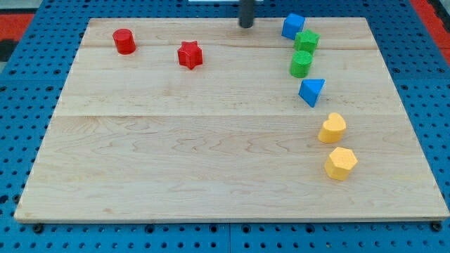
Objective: Move the red star to the bottom left of the green circle
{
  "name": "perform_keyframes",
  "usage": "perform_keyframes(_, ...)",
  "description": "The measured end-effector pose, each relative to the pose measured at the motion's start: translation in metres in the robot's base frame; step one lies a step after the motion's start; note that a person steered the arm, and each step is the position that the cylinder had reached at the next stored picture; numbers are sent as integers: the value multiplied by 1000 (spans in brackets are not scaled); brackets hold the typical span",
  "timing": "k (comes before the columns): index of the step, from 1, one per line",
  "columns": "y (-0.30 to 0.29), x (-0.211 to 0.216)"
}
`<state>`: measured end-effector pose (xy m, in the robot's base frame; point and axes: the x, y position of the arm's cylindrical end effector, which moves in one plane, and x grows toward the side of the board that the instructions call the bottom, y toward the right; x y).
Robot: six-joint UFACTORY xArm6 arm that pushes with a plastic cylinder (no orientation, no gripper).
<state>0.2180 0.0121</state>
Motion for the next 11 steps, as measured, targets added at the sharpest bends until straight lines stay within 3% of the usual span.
perform_keyframes(1,-13,37)
perform_keyframes(2,-39,29)
perform_keyframes(3,-103,28)
perform_keyframes(6,-31,172)
perform_keyframes(8,32,184)
perform_keyframes(10,40,250)
perform_keyframes(11,74,225)
